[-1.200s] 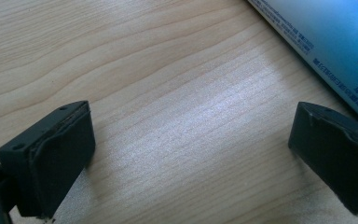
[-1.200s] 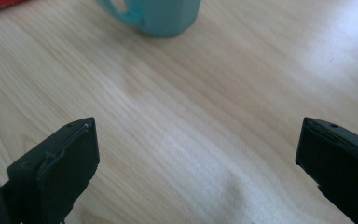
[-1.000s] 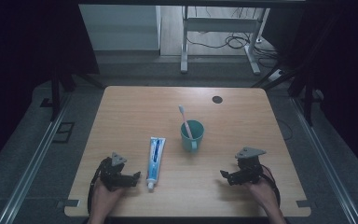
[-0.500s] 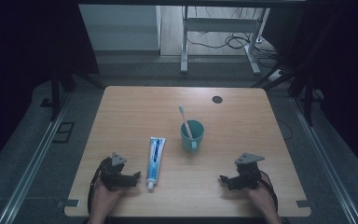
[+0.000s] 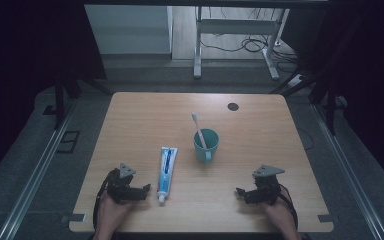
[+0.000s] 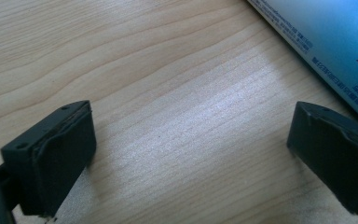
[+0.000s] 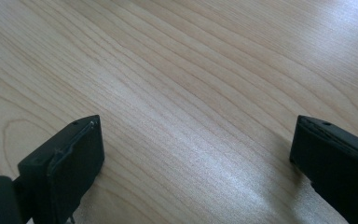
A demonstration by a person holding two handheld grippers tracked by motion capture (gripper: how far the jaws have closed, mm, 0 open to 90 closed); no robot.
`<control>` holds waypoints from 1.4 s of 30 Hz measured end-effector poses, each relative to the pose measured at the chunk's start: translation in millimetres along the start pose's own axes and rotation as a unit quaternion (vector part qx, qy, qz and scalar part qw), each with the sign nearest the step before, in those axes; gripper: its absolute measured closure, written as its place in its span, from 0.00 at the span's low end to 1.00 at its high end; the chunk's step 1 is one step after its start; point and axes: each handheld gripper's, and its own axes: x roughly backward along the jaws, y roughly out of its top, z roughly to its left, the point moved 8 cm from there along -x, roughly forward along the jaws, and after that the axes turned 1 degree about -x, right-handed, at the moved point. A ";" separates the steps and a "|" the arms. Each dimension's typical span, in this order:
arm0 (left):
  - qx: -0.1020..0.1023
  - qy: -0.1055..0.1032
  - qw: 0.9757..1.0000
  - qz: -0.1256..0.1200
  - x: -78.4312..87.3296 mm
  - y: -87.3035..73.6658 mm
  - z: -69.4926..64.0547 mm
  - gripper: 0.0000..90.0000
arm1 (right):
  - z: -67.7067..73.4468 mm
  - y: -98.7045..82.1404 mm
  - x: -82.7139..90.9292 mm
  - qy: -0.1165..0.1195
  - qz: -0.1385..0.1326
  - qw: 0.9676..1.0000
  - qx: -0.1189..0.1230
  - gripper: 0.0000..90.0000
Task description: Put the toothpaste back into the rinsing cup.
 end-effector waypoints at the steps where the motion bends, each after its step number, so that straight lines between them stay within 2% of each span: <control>1: -0.003 -0.003 1.000 0.000 1.1 0.4 -0.7 0.05 | 0.0 0.0 0.0 0.000 0.000 1.000 0.000 0.03; 7: -0.019 -0.014 1.000 -0.009 6.8 4.2 -6.2 0.23 | 0.0 0.0 0.0 0.000 0.000 1.000 0.000 0.03; 10: -0.019 -0.029 0.999 -0.026 12.9 9.7 -10.8 0.38 | 0.0 0.0 0.0 0.000 0.000 1.000 0.000 0.03; 13: -0.022 -0.035 0.998 -0.038 18.5 15.3 -14.2 0.51 | 0.0 0.0 0.0 0.000 0.000 1.000 0.000 0.03; 18: -0.047 -0.039 0.997 -0.036 24.1 21.6 -21.7 0.78 | 0.0 0.0 0.0 0.000 0.000 1.000 0.000 0.03; 22: -0.057 -0.061 0.996 -0.037 26.5 26.9 -30.9 0.91 | 0.0 0.0 0.0 0.000 0.000 1.000 0.000 0.03; 27: -0.064 -0.076 0.994 -0.039 30.1 37.1 -44.2 0.96 | 0.0 0.0 0.0 0.000 0.000 1.000 0.000 0.03; 29: -0.061 -0.095 0.993 -0.039 31.5 42.3 -50.4 0.98 | 0.0 0.0 0.0 0.000 0.000 1.000 0.000 0.03; 32: -0.061 -0.106 0.992 -0.036 31.3 47.3 -59.1 0.99 | 0.0 0.0 0.0 0.000 0.000 1.000 0.000 0.03; 35: -0.072 -0.111 0.991 -0.029 29.2 49.8 -69.9 0.99 | 0.0 0.0 0.0 0.000 0.000 1.000 0.000 0.03; 42: -0.090 -0.134 0.987 -0.008 20.5 49.9 -91.9 0.99 | 0.4 -0.1 0.6 0.001 -0.002 1.000 0.000 0.04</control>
